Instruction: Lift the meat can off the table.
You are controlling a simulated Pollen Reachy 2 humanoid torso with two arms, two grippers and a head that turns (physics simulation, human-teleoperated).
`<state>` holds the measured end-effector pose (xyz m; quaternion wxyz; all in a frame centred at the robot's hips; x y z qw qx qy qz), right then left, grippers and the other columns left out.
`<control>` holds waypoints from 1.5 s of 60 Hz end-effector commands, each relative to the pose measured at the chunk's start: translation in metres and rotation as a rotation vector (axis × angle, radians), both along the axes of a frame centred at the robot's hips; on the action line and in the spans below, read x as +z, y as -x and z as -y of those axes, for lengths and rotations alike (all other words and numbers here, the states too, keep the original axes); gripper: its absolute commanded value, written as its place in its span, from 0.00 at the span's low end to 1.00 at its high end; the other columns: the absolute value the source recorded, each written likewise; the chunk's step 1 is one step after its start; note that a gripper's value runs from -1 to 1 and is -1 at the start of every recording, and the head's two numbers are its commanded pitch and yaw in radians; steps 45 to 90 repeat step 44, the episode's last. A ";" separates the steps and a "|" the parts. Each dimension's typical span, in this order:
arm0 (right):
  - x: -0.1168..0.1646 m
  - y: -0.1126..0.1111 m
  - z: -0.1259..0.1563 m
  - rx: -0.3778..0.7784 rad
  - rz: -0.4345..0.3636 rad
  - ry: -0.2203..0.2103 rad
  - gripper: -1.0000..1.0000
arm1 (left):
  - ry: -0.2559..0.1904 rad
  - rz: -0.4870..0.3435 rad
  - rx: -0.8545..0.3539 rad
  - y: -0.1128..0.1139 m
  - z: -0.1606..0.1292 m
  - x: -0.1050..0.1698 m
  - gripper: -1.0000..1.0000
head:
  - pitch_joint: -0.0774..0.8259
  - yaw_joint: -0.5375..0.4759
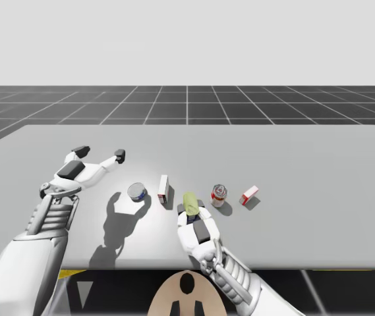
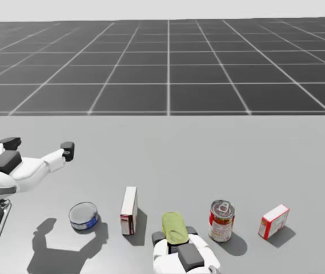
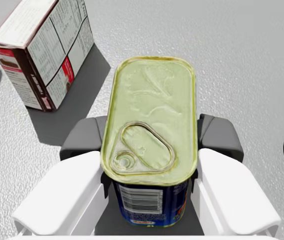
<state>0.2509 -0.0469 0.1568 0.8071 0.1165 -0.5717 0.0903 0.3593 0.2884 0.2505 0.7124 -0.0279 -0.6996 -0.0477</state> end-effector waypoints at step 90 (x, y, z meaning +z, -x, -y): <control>0.193 0.017 0.001 0.059 0.503 -0.140 1.00 | 0.025 0.000 0.024 -0.003 -0.007 0.003 0.00 | 0.39 0.54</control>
